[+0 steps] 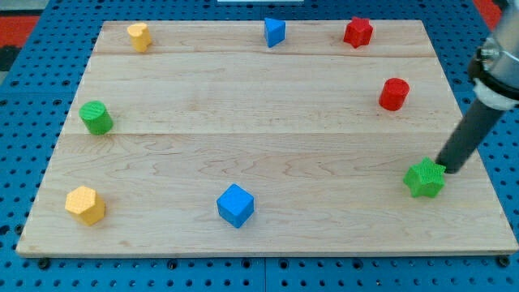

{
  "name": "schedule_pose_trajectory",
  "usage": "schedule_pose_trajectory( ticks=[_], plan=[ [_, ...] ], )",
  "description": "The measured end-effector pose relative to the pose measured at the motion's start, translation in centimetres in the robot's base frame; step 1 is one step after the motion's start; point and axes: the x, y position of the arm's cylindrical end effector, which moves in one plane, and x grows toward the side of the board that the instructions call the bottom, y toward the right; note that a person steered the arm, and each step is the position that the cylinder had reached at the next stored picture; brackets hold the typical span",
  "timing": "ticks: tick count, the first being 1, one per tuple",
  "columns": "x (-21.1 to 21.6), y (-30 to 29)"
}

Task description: Move the green star to bottom right

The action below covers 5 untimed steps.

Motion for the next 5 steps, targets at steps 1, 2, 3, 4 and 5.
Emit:
schedule_pose_trajectory(
  ticks=[1, 2, 3, 4, 5],
  plan=[
    [-0.4, -2.0],
    [2.5, -2.0],
    [2.6, -2.4],
    [2.4, -2.4],
    [2.2, -2.4]
  ],
)
